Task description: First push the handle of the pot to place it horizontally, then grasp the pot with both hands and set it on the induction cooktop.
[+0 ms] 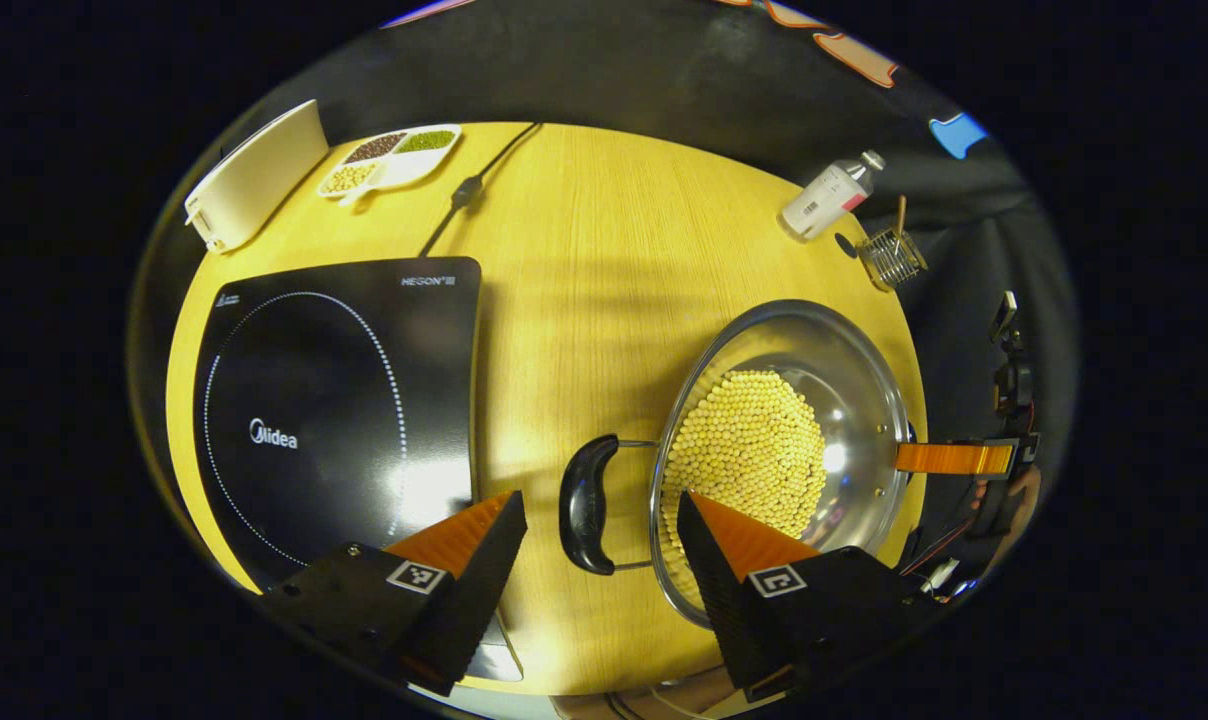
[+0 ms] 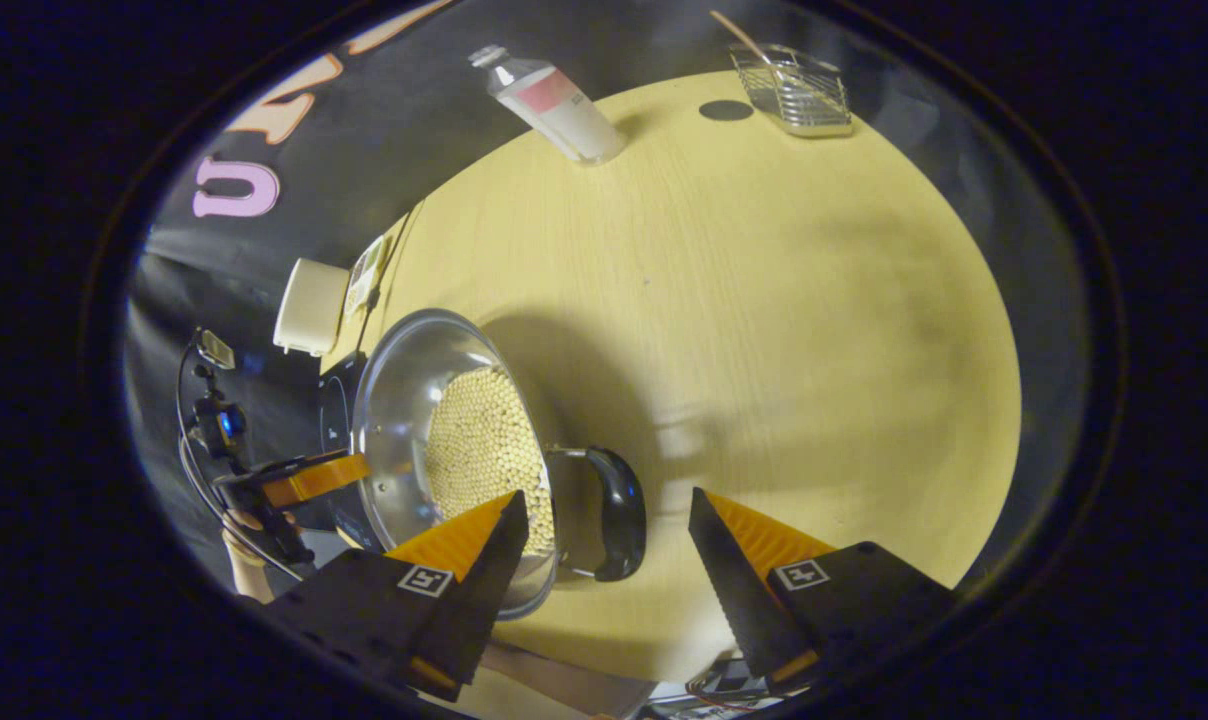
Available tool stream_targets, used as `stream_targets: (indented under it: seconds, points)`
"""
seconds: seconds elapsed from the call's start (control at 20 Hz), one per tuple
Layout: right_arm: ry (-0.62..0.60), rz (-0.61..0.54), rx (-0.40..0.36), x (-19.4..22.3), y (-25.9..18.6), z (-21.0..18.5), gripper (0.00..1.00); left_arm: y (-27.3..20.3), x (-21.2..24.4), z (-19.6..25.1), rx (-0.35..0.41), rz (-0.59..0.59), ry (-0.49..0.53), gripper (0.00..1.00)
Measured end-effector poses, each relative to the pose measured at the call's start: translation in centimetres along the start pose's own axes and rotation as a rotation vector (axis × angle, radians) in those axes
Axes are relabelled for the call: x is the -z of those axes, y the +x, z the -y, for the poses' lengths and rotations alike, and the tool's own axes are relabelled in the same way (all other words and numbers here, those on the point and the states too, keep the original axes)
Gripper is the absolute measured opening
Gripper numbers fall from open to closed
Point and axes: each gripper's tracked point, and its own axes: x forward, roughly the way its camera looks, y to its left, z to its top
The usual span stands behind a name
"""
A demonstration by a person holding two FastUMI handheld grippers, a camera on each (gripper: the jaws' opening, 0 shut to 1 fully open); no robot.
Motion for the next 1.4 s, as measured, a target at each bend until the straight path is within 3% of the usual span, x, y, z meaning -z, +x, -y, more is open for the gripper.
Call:
stream_targets:
  seconds: [0.15, 0.2, 0.25, 0.3, 0.35, 0.4, 0.45, 0.5, 0.55, 0.6, 0.65, 0.75, 0.8, 0.85, 0.9, 1.0, 1.05, 1.4]
  points:
    - [0.013, -0.040, -0.034, 0.2, 0.9, -0.1, 0.98, 1.0, 0.3, 0.0, -0.006, -0.050, -0.011, 0.89]
    - [0.012, -0.053, -0.038, 0.4, 1.2, -0.2, 0.89, 1.2, 0.4, -0.3, -0.020, -0.068, -0.021, 0.87]
    - [0.012, -0.067, -0.049, 0.6, 1.4, -0.3, 0.89, 1.4, 0.3, -0.4, -0.024, -0.079, -0.037, 0.92]
    - [0.018, -0.083, -0.067, 0.8, 1.6, -0.5, 0.89, 1.6, 0.5, -0.5, -0.025, -0.093, -0.054, 0.83]
    - [0.034, -0.102, -0.087, 1.1, 1.9, -0.9, 0.98, 1.7, 0.6, -0.4, -0.022, -0.109, -0.064, 0.82]
    - [0.052, -0.120, -0.104, 1.2, 2.3, -1.3, 0.91, 1.9, 0.8, -0.4, -0.023, -0.118, -0.069, 0.80]
    - [0.065, -0.136, -0.116, 1.4, 2.5, -1.5, 0.80, 2.2, 0.8, -0.5, -0.023, -0.128, -0.067, 0.84]
    - [0.071, -0.148, -0.117, 1.6, 2.6, -1.5, 0.70, 2.3, 1.0, -0.3, -0.020, -0.137, -0.069, 0.75]
    - [0.069, -0.156, -0.116, 1.7, 2.8, -1.6, 0.77, 2.5, 1.2, -0.3, -0.018, -0.149, -0.069, 0.72]
    - [0.058, -0.164, -0.115, 1.8, 3.0, -1.6, 0.67, 2.5, 1.3, -0.1, -0.011, -0.164, -0.071, 0.68]
    - [0.043, -0.163, -0.114, 1.8, 3.0, -1.5, 0.66, 2.5, 1.3, -0.1, -0.008, -0.171, -0.072, 0.64]
    - [0.047, -0.176, -0.107, 2.0, 3.2, -1.3, 0.43, 2.4, 1.3, 0.0, -0.008, -0.181, -0.084, 0.59]
    - [0.047, -0.173, -0.111, 1.8, 3.3, -1.4, 0.54, 2.5, 1.3, 0.0, -0.003, -0.175, -0.090, 0.60]
    - [0.024, -0.159, -0.099, 1.9, 3.5, -1.3, 0.49, 2.4, 1.4, 0.0, -0.006, -0.177, -0.097, 0.58]
    - [-0.017, -0.154, -0.075, 2.1, 3.5, -1.0, 0.54, 2.2, 1.9, 0.2, -0.013, -0.191, -0.101, 0.57]
    - [-0.070, -0.162, -0.059, 2.8, 3.3, -1.2, 0.54, 1.5, 2.5, 0.6, -0.015, -0.201, -0.087, 0.58]
    - [-0.061, -0.170, -0.064, 3.3, 3.2, -1.5, 0.48, 1.0, 2.8, 0.9, -0.009, -0.203, -0.085, 0.57]
    - [-0.004, -0.193, -0.065, 8.2, -0.8, -1.7, 0.49, -2.5, 6.2, 2.1, 0.019, -0.248, -0.075, 0.59]
